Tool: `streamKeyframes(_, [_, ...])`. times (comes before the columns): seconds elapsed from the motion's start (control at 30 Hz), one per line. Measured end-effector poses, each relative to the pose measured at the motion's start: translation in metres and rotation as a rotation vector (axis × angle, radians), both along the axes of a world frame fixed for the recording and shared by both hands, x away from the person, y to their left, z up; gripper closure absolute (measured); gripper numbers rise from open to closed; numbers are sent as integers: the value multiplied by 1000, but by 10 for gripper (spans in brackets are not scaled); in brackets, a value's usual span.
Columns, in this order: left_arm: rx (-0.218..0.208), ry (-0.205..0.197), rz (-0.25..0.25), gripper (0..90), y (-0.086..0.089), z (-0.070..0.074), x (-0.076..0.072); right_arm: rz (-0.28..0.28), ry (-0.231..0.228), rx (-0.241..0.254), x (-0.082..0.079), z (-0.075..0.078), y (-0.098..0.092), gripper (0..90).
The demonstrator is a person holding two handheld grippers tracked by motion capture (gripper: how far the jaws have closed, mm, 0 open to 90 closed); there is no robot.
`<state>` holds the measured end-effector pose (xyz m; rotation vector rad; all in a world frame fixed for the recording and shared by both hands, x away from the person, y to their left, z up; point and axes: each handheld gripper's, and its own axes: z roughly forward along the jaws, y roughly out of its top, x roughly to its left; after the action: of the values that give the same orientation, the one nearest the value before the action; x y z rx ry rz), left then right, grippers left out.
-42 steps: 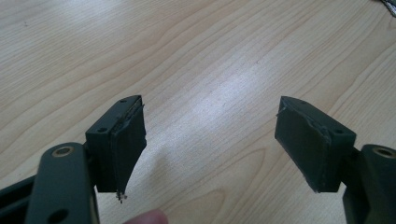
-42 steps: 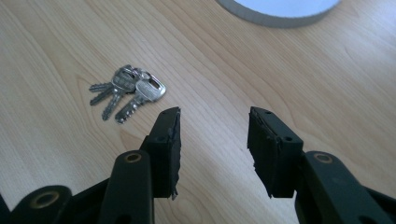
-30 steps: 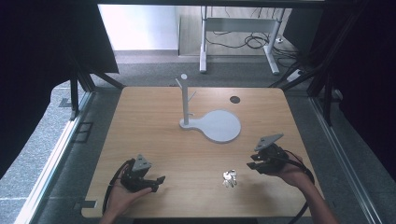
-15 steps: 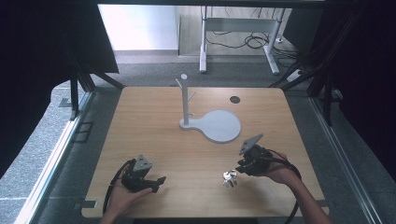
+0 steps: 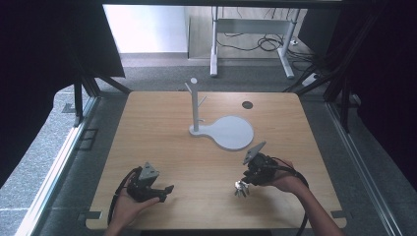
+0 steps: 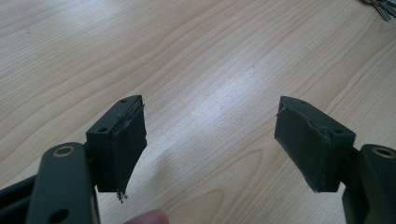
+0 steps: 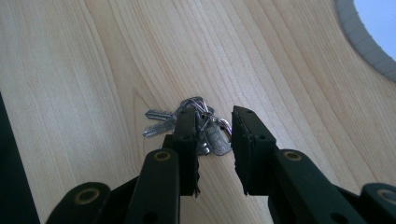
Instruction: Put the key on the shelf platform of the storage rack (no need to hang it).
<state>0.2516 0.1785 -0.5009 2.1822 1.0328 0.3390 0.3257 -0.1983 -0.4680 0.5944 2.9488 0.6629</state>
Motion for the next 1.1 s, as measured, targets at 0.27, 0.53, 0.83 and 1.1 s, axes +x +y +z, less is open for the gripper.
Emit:
streamKeyframes(0.27, [-2, -6, -1, 252, 1, 1, 0, 11, 24, -21, 4, -7, 8, 715])
streamKeyframes(0.53, [8, 0, -3, 252, -1, -1, 0, 34, 35, -49, 8, -14, 13, 711])
streamKeyframes(0.83, [4, -1, 0, 252, 0, 0, 0, 41, 51, -59, 16, -20, 14, 712])
streamKeyframes(1.1, [6, -2, 0, 251, 0, 0, 0, 50, 84, -72, 20, -27, 16, 724])
